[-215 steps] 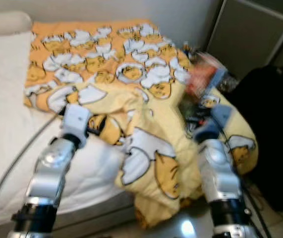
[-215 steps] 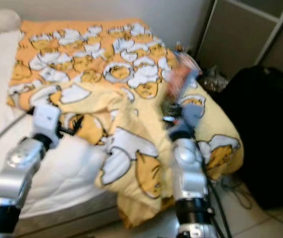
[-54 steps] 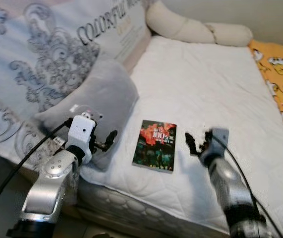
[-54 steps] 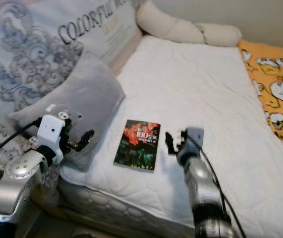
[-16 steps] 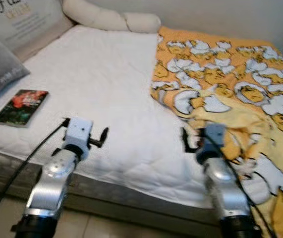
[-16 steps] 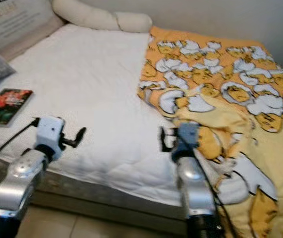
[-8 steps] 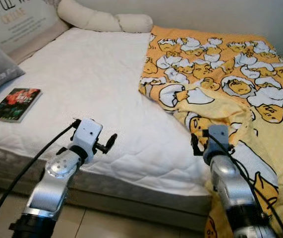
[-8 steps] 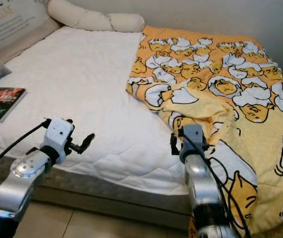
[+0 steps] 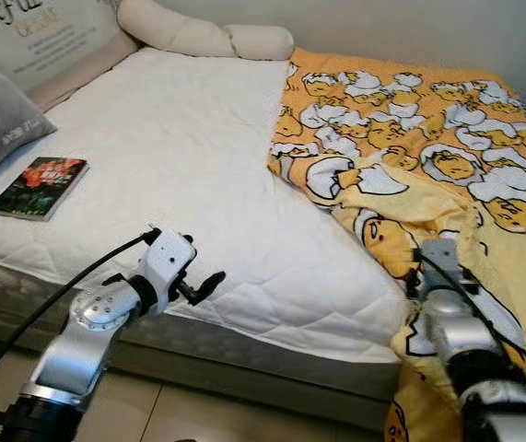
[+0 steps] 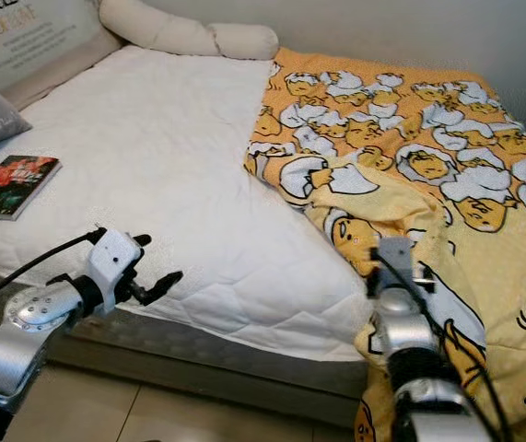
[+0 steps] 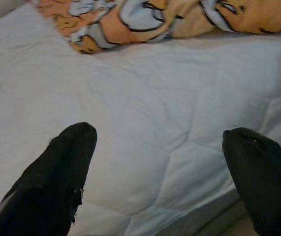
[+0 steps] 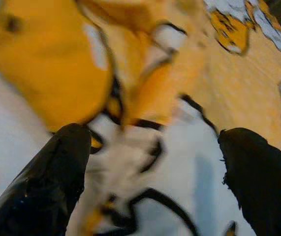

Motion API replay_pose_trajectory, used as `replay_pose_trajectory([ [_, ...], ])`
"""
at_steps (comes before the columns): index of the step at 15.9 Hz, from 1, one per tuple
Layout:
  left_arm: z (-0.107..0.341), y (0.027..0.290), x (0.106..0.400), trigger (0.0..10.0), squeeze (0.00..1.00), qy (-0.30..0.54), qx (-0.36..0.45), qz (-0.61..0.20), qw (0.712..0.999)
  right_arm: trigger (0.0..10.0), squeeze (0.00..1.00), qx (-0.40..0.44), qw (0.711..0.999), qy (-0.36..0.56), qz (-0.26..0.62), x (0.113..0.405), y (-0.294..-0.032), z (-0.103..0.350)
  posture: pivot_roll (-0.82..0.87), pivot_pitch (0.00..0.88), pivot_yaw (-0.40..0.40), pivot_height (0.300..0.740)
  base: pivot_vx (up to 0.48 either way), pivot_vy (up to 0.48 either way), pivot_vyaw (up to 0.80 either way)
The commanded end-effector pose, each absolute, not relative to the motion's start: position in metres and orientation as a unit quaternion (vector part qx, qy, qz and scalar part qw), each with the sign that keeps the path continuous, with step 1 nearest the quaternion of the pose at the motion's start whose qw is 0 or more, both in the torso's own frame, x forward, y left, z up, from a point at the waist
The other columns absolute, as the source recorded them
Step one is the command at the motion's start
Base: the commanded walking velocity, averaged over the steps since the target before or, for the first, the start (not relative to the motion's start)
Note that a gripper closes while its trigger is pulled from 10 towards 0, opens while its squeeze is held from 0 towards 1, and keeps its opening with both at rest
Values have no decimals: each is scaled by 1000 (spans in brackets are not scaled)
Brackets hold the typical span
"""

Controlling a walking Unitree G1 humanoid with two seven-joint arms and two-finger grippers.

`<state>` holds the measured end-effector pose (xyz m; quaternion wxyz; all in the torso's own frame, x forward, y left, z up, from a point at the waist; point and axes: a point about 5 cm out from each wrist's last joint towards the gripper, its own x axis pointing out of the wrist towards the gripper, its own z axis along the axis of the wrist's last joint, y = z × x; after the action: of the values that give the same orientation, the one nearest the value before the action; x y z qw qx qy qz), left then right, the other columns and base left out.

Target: Clean up the room

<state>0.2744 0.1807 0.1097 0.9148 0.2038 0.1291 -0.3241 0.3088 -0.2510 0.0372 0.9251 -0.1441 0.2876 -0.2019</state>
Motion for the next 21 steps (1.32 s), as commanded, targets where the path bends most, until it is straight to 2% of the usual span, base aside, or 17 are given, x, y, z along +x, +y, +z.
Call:
replay_pose_trajectory([
  [1,115,178,276,10000,667,121,211,-347,906,10000,0,-122,925,294,-209,308,-259,35,15,0,-15,740,0,0,0],
  [4,117,179,277,10000,639,124,214,-363,898,10000,0,-77,918,324,-214,300,-269,25,13,0,0,740,0,0,0],
  [5,118,179,277,10000,627,124,203,-366,900,5333,0,-22,920,333,-206,297,-267,19,23,0,-3,740,0,0,0],
  [6,119,179,277,10000,627,125,199,-369,899,3725,0,-11,920,335,-204,296,-267,18,23,0,-3,740,0,0,0],
  [8,122,179,278,10000,471,126,177,-367,905,549,0,17,924,333,-185,297,-264,16,44,0,-5,740,0,0,0],
  [9,122,180,277,10000,333,131,170,-368,905,431,0,13,924,336,-185,297,-264,16,44,0,-4,740,0,0,0],
  [10,122,181,276,10000,251,139,162,-375,902,431,0,18,923,336,-185,298,-264,16,46,0,-1,740,0,0,0],
  [11,121,181,273,10000,227,146,154,-386,898,549,0,18,923,338,-183,298,-263,16,46,0,-1,740,0,0,0],
  [14,118,178,265,10000,224,166,142,-427,878,510,0,11,920,346,-182,296,-264,14,38,0,10,740,0,0,0],
  [17,119,176,264,10000,227,174,133,-445,868,0,0,10,916,353,-192,292,-270,13,32,0,17,740,0,0,0],
  [19,119,175,263,10000,227,177,132,-450,865,0,0,6,914,357,-193,290,-272,12,31,0,19,740,0,0,0],
  [21,113,174,264,10000,216,193,172,-446,857,0,0,3,911,362,-196,287,-275,10,31,0,20,740,0,0,0],
])
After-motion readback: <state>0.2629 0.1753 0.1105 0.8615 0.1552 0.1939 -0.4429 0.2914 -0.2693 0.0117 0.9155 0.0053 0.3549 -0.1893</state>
